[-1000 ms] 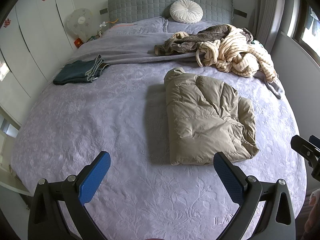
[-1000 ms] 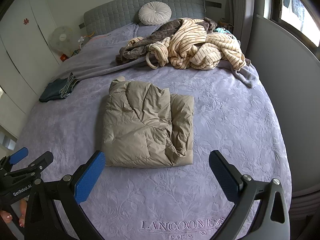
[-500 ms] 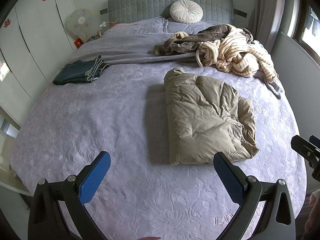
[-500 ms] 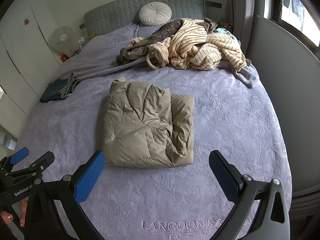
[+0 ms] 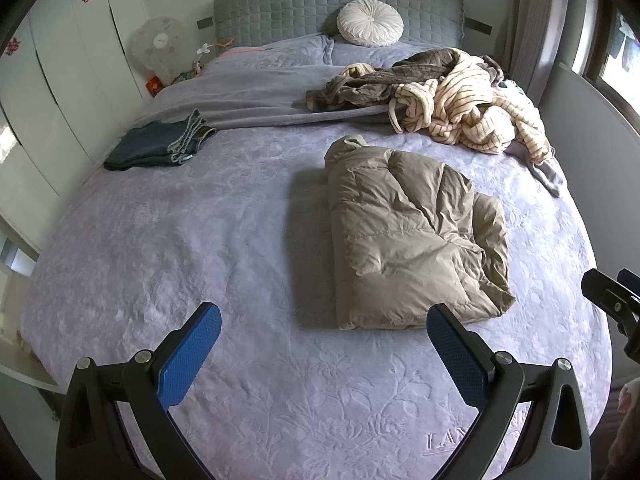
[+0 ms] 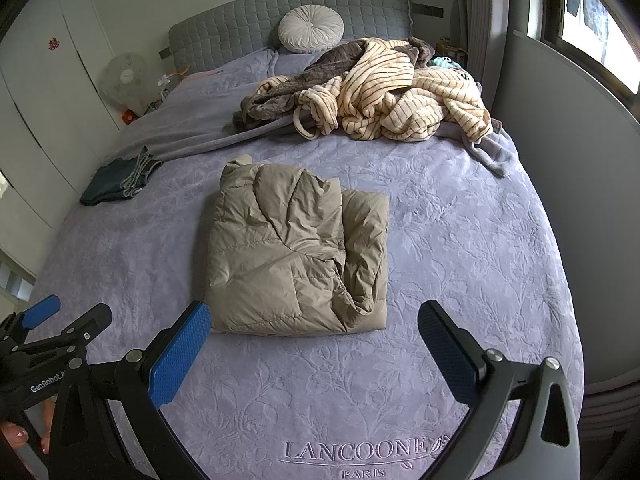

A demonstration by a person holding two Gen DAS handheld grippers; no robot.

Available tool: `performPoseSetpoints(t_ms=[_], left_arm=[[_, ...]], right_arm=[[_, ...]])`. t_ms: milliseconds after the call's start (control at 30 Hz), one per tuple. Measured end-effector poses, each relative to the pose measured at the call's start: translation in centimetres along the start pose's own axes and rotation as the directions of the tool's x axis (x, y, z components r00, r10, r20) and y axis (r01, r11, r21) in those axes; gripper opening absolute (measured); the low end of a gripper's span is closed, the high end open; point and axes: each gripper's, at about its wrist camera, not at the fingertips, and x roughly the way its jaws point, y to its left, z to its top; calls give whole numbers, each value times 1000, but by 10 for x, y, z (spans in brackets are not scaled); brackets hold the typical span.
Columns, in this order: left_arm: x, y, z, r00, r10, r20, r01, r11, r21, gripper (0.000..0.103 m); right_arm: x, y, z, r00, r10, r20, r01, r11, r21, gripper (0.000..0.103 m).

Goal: Fold large clothes

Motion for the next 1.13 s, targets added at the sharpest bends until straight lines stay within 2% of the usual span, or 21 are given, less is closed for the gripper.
performPoseSetpoints(t_ms=[1133], left_arm=[[-1,-7,1,1000,-18,6,18,1000,9,103]], right_arm=[[-1,4,0,1000,-4,3,4,1000,5,103]])
